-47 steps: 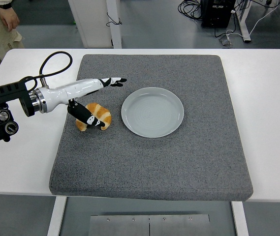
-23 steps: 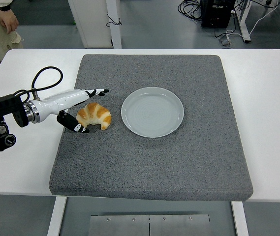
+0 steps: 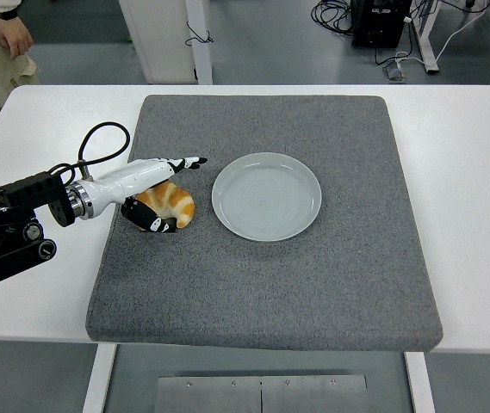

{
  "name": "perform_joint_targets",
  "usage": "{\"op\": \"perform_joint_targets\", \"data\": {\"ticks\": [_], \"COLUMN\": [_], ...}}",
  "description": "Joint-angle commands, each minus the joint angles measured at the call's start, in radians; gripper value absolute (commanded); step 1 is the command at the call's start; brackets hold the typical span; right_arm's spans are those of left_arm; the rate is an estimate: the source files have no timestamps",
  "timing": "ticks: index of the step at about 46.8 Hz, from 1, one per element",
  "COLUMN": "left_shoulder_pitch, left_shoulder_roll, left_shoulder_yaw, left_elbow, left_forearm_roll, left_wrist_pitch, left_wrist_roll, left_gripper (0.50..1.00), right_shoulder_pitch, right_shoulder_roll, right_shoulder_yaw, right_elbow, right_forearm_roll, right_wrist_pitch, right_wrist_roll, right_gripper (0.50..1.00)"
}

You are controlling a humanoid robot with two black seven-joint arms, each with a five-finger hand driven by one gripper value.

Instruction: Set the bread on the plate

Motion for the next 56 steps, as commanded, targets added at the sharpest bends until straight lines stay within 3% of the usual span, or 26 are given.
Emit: {"op": "perform_joint_targets", "data": {"ticks": [1,15,22,29,40,43,45,56], "left_shoulder_pitch": [0.000,-0.002,0.000,0.000,0.000,0.000,0.000,-0.003], "left_shoulder_roll": [-0.005,-0.008,-0.025,-0.028,-0.028,-0.028,-0.028,-0.025], "left_shoulder_yaw": [0.001,-0.001,-0.001,-0.001,-0.001,-0.001,-0.001,-0.001], "left_elbow": [0.006,0.029,0.044,0.053,0.053,0.053,0.053,0.053], "left_forearm_roll": [0.002,0.000,-0.002,0.000,-0.003,-0.003,-0.003,-0.003], "left_wrist_pitch": [0.006,0.011,0.016,0.022,0.022,0.020,0.020,0.020], "left_wrist_roll": [0.000,0.000,0.000,0.000,-0.002,-0.002,-0.002,-0.040], "left_gripper": [0.965,0.958,0.924,0.837,0.598,0.560,0.500,0.500], "right_shoulder_pitch": [0.000,0.000,0.000,0.000,0.000,0.000,0.000,0.000], "right_shoulder_roll": [0.000,0.000,0.000,0.000,0.000,0.000,0.000,0.000], "right_shoulder_yaw": [0.000,0.000,0.000,0.000,0.000,0.000,0.000,0.000], "right_elbow": [0.000,0.000,0.000,0.000,0.000,0.000,0.000,0.000], "right_forearm_roll": [0.000,0.000,0.000,0.000,0.000,0.000,0.000,0.000], "right_wrist_pitch": [0.000,0.000,0.000,0.000,0.000,0.000,0.000,0.000], "right_wrist_roll": [0.000,0.000,0.000,0.000,0.000,0.000,0.000,0.000], "right_gripper": [1.000,1.000,1.000,1.000,1.000,1.000,1.000,1.000]}}
